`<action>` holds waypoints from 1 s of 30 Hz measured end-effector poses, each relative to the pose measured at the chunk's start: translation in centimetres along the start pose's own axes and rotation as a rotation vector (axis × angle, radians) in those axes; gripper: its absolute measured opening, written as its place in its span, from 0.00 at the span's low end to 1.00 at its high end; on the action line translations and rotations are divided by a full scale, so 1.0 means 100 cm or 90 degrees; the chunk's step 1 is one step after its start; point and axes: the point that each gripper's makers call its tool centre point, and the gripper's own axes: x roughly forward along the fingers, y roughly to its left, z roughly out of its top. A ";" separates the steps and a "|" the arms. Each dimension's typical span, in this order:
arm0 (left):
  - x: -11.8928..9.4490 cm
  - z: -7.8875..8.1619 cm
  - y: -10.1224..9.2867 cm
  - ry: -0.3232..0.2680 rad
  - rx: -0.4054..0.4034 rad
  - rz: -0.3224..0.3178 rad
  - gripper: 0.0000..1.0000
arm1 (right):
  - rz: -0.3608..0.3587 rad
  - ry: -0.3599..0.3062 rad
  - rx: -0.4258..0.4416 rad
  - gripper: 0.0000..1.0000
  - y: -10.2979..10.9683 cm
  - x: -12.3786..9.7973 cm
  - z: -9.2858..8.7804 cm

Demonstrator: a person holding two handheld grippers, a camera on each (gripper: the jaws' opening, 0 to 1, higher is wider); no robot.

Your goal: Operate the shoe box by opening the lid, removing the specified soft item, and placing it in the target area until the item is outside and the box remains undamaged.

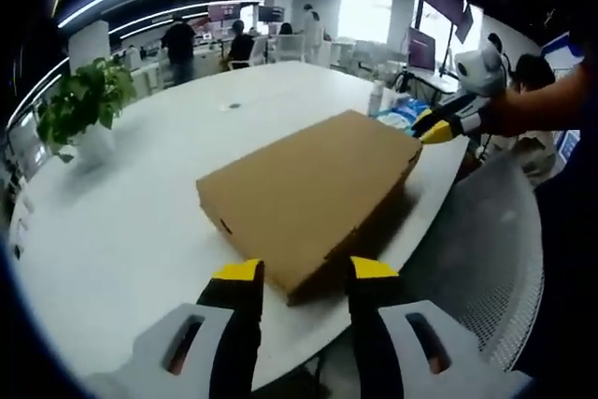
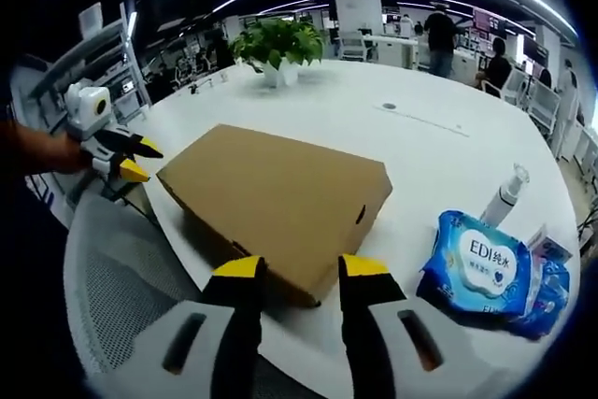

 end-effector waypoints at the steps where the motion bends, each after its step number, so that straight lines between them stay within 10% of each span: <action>1: 0.002 -0.005 0.002 0.011 0.008 0.007 0.38 | 0.005 0.003 0.001 0.34 0.001 0.001 -0.002; 13: 0.014 -0.018 0.016 0.045 -0.009 0.019 0.20 | 0.014 0.038 -0.026 0.24 0.006 0.010 -0.015; 30: 0.023 -0.011 0.020 0.053 0.015 0.013 0.20 | -0.007 0.039 -0.025 0.20 -0.003 0.011 -0.015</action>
